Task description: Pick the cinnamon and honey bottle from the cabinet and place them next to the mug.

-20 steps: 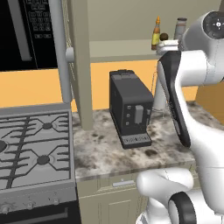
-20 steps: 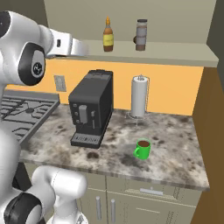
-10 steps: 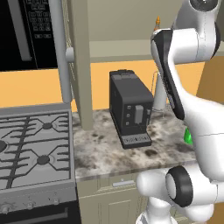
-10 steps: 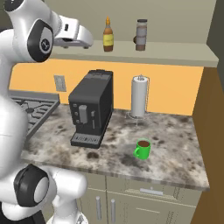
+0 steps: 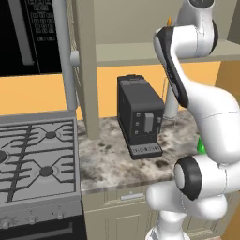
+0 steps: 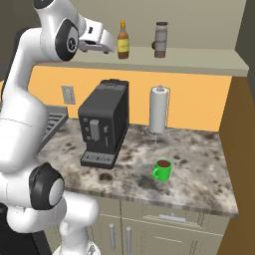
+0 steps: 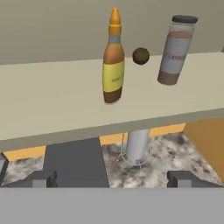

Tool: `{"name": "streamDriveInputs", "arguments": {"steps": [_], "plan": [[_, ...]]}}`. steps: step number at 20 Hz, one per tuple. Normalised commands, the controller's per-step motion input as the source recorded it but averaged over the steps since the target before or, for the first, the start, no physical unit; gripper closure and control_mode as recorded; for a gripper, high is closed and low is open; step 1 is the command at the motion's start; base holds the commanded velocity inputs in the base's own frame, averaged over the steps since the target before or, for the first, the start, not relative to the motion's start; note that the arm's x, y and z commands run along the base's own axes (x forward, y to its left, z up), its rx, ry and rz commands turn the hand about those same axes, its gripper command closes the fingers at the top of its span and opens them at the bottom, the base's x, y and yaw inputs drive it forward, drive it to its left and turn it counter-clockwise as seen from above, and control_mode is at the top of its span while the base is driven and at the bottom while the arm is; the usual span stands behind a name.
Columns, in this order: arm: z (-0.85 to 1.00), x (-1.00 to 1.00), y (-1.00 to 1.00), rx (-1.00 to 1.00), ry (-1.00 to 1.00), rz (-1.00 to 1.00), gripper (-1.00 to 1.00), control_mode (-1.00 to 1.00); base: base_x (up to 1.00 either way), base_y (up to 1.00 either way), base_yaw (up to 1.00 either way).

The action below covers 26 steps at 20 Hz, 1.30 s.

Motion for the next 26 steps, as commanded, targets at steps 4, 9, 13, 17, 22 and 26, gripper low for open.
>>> {"name": "streamDriveInputs", "arguments": {"steps": [4,9,13,17,22,26], "plan": [[-0.10,0.76,-0.17,0.12,0.00,0.00,-1.00,-1.00,0.00,0.00,0.00],[0.08,0.37,-0.18,0.08,0.00,0.00,-1.00,-1.00,0.00,0.00,0.00],[0.03,0.24,-0.06,0.02,-0.01,0.00,-1.00,-1.00,0.00,0.00,0.00],[0.00,0.22,0.00,0.00,0.00,0.00,-1.00,-1.00,0.00,0.00,0.00],[-0.27,0.29,0.00,0.00,0.00,-0.01,-1.00,-1.00,0.00,0.00,0.00],[-0.41,0.31,0.00,0.00,0.00,-0.01,-1.00,-1.00,0.00,0.00,0.00]]}}
